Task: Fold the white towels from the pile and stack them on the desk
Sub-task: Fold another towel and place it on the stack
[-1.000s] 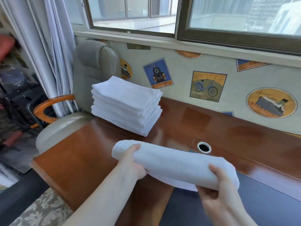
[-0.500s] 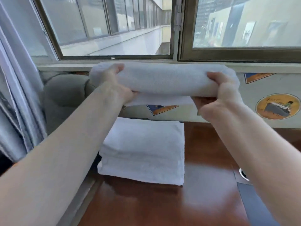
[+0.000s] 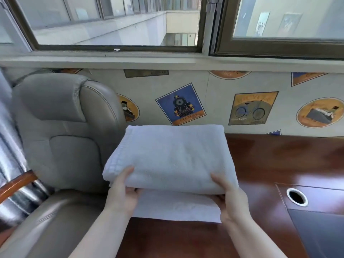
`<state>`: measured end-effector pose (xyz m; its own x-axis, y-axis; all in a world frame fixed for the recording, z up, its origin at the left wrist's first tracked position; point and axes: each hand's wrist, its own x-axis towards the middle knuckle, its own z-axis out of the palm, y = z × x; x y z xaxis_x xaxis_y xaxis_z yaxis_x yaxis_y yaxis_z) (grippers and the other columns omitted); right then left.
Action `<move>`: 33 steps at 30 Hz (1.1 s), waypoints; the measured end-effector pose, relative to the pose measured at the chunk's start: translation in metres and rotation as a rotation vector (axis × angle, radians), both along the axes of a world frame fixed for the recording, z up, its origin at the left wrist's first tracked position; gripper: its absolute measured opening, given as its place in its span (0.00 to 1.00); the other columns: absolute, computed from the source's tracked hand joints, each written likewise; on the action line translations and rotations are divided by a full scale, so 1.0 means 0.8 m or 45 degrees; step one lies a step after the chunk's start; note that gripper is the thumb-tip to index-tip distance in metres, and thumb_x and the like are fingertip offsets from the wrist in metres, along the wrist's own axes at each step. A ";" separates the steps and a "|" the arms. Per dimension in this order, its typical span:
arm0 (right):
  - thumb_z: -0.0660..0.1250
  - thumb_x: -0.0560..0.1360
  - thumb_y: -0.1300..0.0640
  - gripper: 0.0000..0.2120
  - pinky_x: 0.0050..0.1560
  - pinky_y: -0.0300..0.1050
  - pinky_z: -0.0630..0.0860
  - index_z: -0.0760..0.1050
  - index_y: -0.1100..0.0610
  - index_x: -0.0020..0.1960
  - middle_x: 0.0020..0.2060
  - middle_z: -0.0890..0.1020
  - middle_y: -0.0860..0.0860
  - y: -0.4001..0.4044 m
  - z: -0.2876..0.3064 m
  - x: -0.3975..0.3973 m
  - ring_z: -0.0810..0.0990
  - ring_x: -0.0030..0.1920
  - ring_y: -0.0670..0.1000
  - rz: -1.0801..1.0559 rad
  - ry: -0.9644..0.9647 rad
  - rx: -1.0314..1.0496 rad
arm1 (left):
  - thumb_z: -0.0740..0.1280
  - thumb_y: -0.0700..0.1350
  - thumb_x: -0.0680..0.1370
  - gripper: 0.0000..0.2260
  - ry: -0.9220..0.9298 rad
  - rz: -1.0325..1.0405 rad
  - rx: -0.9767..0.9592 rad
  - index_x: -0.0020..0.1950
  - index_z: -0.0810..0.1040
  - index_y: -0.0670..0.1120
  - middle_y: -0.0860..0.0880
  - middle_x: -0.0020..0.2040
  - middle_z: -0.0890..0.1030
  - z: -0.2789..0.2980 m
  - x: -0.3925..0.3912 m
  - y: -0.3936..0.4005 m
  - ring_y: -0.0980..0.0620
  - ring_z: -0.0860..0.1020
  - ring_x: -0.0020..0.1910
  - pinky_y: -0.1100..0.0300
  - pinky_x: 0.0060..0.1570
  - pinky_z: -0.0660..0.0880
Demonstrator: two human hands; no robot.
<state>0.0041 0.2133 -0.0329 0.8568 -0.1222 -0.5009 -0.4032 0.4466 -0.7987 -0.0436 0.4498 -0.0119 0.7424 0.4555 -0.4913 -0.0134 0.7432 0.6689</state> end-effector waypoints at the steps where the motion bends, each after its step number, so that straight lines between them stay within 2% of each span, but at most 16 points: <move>1: 0.80 0.61 0.59 0.19 0.46 0.49 0.81 0.81 0.61 0.50 0.45 0.86 0.55 0.000 0.001 -0.004 0.85 0.44 0.55 -0.020 -0.015 -0.139 | 0.71 0.37 0.74 0.14 0.037 0.045 0.004 0.59 0.79 0.43 0.44 0.55 0.84 0.003 0.000 -0.002 0.44 0.82 0.54 0.50 0.54 0.78; 3: 0.80 0.63 0.59 0.21 0.53 0.48 0.77 0.78 0.56 0.53 0.49 0.84 0.50 0.004 0.004 -0.019 0.82 0.51 0.53 -0.173 -0.087 -0.552 | 0.72 0.35 0.72 0.19 0.153 0.269 0.134 0.62 0.76 0.42 0.44 0.60 0.81 0.003 -0.006 -0.003 0.46 0.81 0.56 0.52 0.55 0.78; 4: 0.80 0.63 0.59 0.25 0.58 0.47 0.73 0.74 0.51 0.57 0.54 0.81 0.47 0.006 0.008 -0.024 0.78 0.58 0.51 -0.273 -0.209 -0.766 | 0.72 0.35 0.72 0.24 0.217 0.448 0.334 0.66 0.73 0.43 0.46 0.65 0.77 0.004 -0.009 -0.004 0.49 0.79 0.60 0.52 0.60 0.75; 6: 0.74 0.68 0.59 0.29 0.68 0.48 0.66 0.70 0.49 0.66 0.64 0.75 0.46 0.016 0.023 -0.022 0.70 0.68 0.50 -0.398 -0.639 -1.152 | 0.68 0.37 0.73 0.28 0.158 0.657 1.113 0.72 0.68 0.48 0.51 0.73 0.67 0.018 -0.009 -0.009 0.54 0.67 0.72 0.54 0.72 0.63; 8: 0.66 0.74 0.57 0.26 0.74 0.49 0.56 0.68 0.53 0.72 0.73 0.69 0.51 0.047 0.037 -0.001 0.62 0.75 0.52 -0.077 -1.041 -1.488 | 0.62 0.40 0.76 0.26 -0.048 0.294 1.962 0.75 0.66 0.47 0.51 0.76 0.61 0.021 0.014 -0.026 0.54 0.56 0.77 0.60 0.76 0.50; 9: 0.61 0.77 0.55 0.25 0.76 0.49 0.49 0.65 0.53 0.75 0.76 0.63 0.52 0.069 0.042 0.010 0.56 0.78 0.53 0.272 -1.133 -1.717 | 0.59 0.42 0.80 0.25 0.004 -0.075 2.288 0.77 0.62 0.47 0.51 0.78 0.57 0.021 0.027 -0.037 0.54 0.51 0.78 0.61 0.76 0.44; 11: 0.51 0.83 0.52 0.26 0.77 0.51 0.39 0.52 0.51 0.80 0.80 0.49 0.52 0.108 0.039 0.026 0.43 0.79 0.53 0.861 -1.131 -2.091 | 0.48 0.49 0.84 0.24 0.397 -0.606 2.674 0.80 0.48 0.49 0.51 0.81 0.45 0.014 0.054 -0.047 0.52 0.41 0.79 0.54 0.76 0.39; 12: 0.47 0.84 0.49 0.26 0.76 0.52 0.37 0.46 0.50 0.80 0.80 0.45 0.51 0.112 0.031 0.034 0.40 0.79 0.53 1.017 -1.050 -2.185 | 0.44 0.52 0.84 0.24 0.593 -0.762 2.701 0.80 0.43 0.50 0.51 0.80 0.41 0.008 0.060 -0.045 0.51 0.39 0.79 0.52 0.77 0.39; 14: 0.41 0.82 0.41 0.29 0.76 0.54 0.35 0.42 0.48 0.80 0.80 0.42 0.50 0.087 0.018 0.051 0.37 0.79 0.52 1.060 -0.849 -2.254 | 0.41 0.56 0.84 0.26 0.795 -0.914 2.666 0.80 0.40 0.51 0.50 0.80 0.40 0.001 0.060 -0.022 0.49 0.38 0.79 0.50 0.77 0.40; 18: 0.40 0.80 0.37 0.31 0.75 0.59 0.36 0.44 0.48 0.80 0.80 0.45 0.51 0.037 0.035 0.106 0.39 0.79 0.56 0.827 -0.512 -2.472 | 0.43 0.60 0.82 0.29 1.100 -0.795 2.816 0.80 0.49 0.48 0.45 0.80 0.50 0.031 0.083 0.038 0.43 0.49 0.78 0.46 0.76 0.48; 20: 0.42 0.82 0.40 0.29 0.74 0.59 0.34 0.43 0.46 0.80 0.80 0.44 0.51 0.075 0.050 0.134 0.39 0.79 0.57 0.768 -0.715 -2.421 | 0.45 0.57 0.83 0.27 0.969 -0.727 2.935 0.80 0.50 0.49 0.47 0.81 0.49 0.049 0.125 0.028 0.46 0.46 0.79 0.45 0.75 0.44; 22: 0.43 0.83 0.42 0.26 0.74 0.59 0.33 0.45 0.44 0.80 0.80 0.44 0.49 0.123 0.050 0.138 0.39 0.79 0.55 0.937 -0.855 -2.325 | 0.43 0.54 0.84 0.25 0.809 -0.913 2.887 0.80 0.46 0.51 0.51 0.81 0.45 0.051 0.156 0.000 0.49 0.43 0.79 0.43 0.75 0.40; 24: 0.42 0.82 0.41 0.26 0.74 0.59 0.34 0.47 0.43 0.79 0.80 0.45 0.50 0.135 0.032 0.138 0.40 0.79 0.54 1.125 -0.781 -2.252 | 0.42 0.54 0.84 0.24 0.815 -1.089 2.699 0.80 0.44 0.54 0.55 0.80 0.43 0.028 0.165 -0.009 0.50 0.41 0.79 0.43 0.75 0.39; 26: 0.43 0.81 0.37 0.29 0.75 0.56 0.34 0.46 0.44 0.80 0.80 0.45 0.50 0.111 0.014 0.141 0.39 0.79 0.53 1.088 -0.705 -2.217 | 0.42 0.57 0.83 0.25 0.806 -1.030 2.599 0.80 0.44 0.56 0.56 0.80 0.43 0.002 0.158 0.007 0.50 0.41 0.79 0.44 0.75 0.39; 30: 0.42 0.79 0.35 0.31 0.75 0.56 0.35 0.47 0.43 0.80 0.80 0.45 0.47 0.059 0.013 0.148 0.40 0.79 0.50 0.970 -0.671 -2.268 | 0.42 0.59 0.83 0.25 0.734 -0.975 2.614 0.80 0.44 0.57 0.56 0.80 0.42 -0.009 0.153 0.023 0.51 0.40 0.79 0.46 0.76 0.41; 33: 0.46 0.80 0.35 0.30 0.77 0.58 0.44 0.48 0.41 0.79 0.80 0.46 0.47 0.016 0.023 0.144 0.44 0.79 0.51 0.888 -0.555 -2.194 | 0.42 0.58 0.83 0.26 0.749 -0.969 2.657 0.80 0.43 0.54 0.54 0.80 0.42 0.003 0.143 0.040 0.51 0.42 0.79 0.46 0.76 0.47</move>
<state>0.1189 0.2263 -0.0143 0.9814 0.1917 0.0032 0.1879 -0.9581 -0.2163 0.0705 0.4820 -0.0093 0.9669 0.2533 -0.0320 0.2552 -0.9630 0.0862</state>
